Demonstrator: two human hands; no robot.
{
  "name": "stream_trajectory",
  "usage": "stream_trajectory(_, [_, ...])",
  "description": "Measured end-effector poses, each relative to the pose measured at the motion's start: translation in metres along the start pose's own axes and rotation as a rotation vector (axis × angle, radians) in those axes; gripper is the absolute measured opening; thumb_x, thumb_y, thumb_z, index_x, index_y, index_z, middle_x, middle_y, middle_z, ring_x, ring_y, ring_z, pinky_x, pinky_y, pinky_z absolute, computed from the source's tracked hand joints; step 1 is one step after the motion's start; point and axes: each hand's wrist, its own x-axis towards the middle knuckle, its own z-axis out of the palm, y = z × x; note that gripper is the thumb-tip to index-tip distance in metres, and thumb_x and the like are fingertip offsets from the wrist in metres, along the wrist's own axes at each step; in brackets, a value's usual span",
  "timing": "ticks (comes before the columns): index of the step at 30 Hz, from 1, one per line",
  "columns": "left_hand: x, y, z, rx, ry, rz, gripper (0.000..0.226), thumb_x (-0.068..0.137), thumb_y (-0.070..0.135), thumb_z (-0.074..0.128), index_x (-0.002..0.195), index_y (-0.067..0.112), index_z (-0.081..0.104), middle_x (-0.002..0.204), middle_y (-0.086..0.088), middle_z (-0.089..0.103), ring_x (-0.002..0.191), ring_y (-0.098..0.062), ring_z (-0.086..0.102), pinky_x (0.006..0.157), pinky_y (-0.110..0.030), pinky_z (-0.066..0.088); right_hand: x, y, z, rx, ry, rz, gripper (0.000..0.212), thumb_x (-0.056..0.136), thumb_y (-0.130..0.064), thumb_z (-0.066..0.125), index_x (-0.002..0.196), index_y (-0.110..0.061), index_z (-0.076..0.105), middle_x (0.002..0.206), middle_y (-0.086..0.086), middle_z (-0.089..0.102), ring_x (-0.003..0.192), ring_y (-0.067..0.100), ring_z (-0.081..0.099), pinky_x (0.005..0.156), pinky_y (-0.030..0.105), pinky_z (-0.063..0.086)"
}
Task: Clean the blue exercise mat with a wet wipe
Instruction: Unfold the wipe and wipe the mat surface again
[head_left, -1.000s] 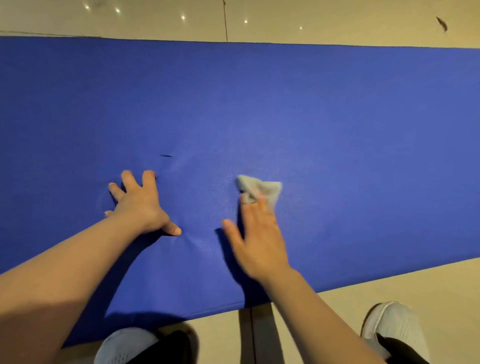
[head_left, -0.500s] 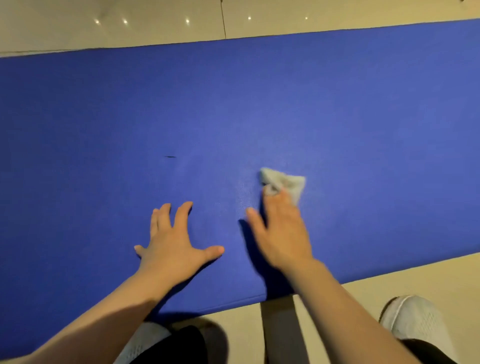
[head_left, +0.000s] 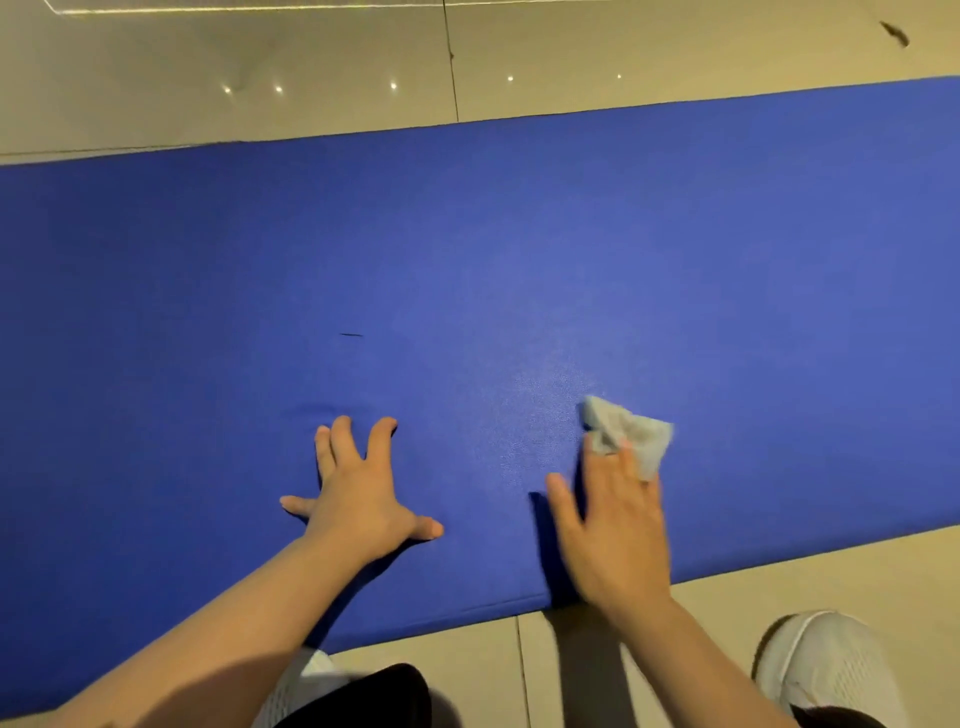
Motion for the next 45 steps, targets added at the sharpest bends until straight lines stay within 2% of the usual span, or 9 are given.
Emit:
stream_trajectory(5, [-0.001, -0.006, 0.002, 0.001, 0.012, 0.009, 0.114, 0.063, 0.053, 0.085, 0.148, 0.039, 0.011, 0.156, 0.0, -0.018, 0.147, -0.022, -0.019, 0.105, -0.073, 0.018, -0.053, -0.048, 0.027, 0.111, -0.118, -0.156, 0.08, 0.086, -0.074, -0.01, 0.154, -0.037, 0.01, 0.158, -0.027, 0.002, 0.147, -0.004, -0.001, 0.118, 0.027, -0.013])
stream_trajectory(12, [0.002, -0.004, 0.004, -0.035, 0.012, 0.002, 0.116, 0.061, 0.052, 0.087, 0.148, 0.039, 0.013, 0.156, 0.0, -0.017, 0.146, -0.02, -0.021, 0.104, -0.074, 0.013, -0.017, 0.039, -0.015, 0.029, 0.087, 0.26, 0.06, 0.1, -0.047, 0.024, 0.15, -0.017, 0.034, 0.141, 0.002, 0.049, 0.138, 0.022, 0.036, 0.122, 0.044, 0.001])
stream_trajectory(17, [0.006, -0.003, 0.004, -0.038, 0.023, -0.017, 0.115, 0.056, 0.049, 0.09, 0.144, 0.039, 0.017, 0.151, 0.001, -0.01, 0.144, -0.018, -0.015, 0.102, -0.073, 0.021, -0.034, -0.005, 0.009, 0.107, 0.127, 0.225, 0.058, 0.1, -0.044, 0.03, 0.146, -0.011, 0.04, 0.155, 0.003, 0.036, 0.147, 0.021, 0.016, 0.118, 0.045, 0.022])
stream_trajectory(22, [0.009, -0.002, 0.005, -0.08, 0.031, -0.038, 0.112, 0.055, 0.044, 0.092, 0.141, 0.039, 0.021, 0.152, 0.0, -0.008, 0.144, -0.018, -0.012, 0.103, -0.075, 0.018, -0.078, -0.051, 0.042, 0.032, -0.062, -0.152, 0.063, 0.091, -0.048, 0.04, 0.146, -0.018, 0.042, 0.152, -0.006, 0.042, 0.143, 0.015, 0.031, 0.111, 0.037, 0.023])
stream_trajectory(28, [0.005, -0.002, 0.008, -0.084, 0.031, -0.005, 0.112, 0.057, 0.045, 0.091, 0.143, 0.039, 0.02, 0.154, 0.0, -0.009, 0.145, -0.017, -0.013, 0.105, -0.075, 0.013, -0.072, -0.015, 0.013, 0.037, -0.02, 0.066, 0.071, 0.093, -0.058, 0.011, 0.152, -0.024, 0.028, 0.152, -0.009, 0.037, 0.145, 0.011, 0.022, 0.12, 0.031, -0.009])
stream_trajectory(32, [0.004, -0.004, 0.006, -0.083, 0.035, 0.0, 0.113, 0.059, 0.045, 0.09, 0.146, 0.038, 0.018, 0.156, 0.0, -0.011, 0.146, -0.017, -0.015, 0.106, -0.075, 0.009, -0.069, 0.008, 0.004, 0.043, 0.134, 0.328, 0.065, 0.1, -0.053, 0.018, 0.147, -0.013, 0.037, 0.144, 0.003, 0.047, 0.142, 0.022, 0.03, 0.121, 0.042, 0.015])
stream_trajectory(35, [0.004, -0.003, 0.006, -0.084, 0.018, -0.015, 0.113, 0.059, 0.045, 0.09, 0.145, 0.039, 0.017, 0.156, 0.0, -0.011, 0.146, -0.018, -0.014, 0.105, -0.075, 0.01, -0.099, -0.03, 0.034, 0.093, 0.075, 0.208, 0.064, 0.095, -0.052, 0.031, 0.146, -0.014, 0.039, 0.155, -0.001, 0.037, 0.148, 0.015, 0.016, 0.117, 0.038, 0.024])
stream_trajectory(41, [0.003, -0.008, 0.009, -0.083, 0.027, 0.042, 0.11, 0.063, 0.048, 0.087, 0.147, 0.038, 0.017, 0.157, 0.001, -0.016, 0.146, -0.017, -0.02, 0.106, -0.075, 0.007, -0.115, -0.035, 0.044, -0.051, -0.034, -0.078, 0.061, 0.088, -0.043, 0.043, 0.142, -0.015, 0.047, 0.147, -0.002, 0.049, 0.14, 0.015, 0.035, 0.117, 0.036, 0.012])
stream_trajectory(45, [-0.001, -0.013, 0.013, -0.071, 0.039, 0.069, 0.109, 0.067, 0.051, 0.084, 0.15, 0.039, 0.014, 0.16, 0.0, -0.016, 0.146, -0.018, -0.023, 0.106, -0.074, 0.003, -0.101, 0.002, 0.025, -0.066, 0.079, 0.201, 0.058, 0.097, -0.047, 0.03, 0.144, -0.015, 0.042, 0.143, 0.002, 0.051, 0.141, 0.024, 0.035, 0.121, 0.041, 0.009])
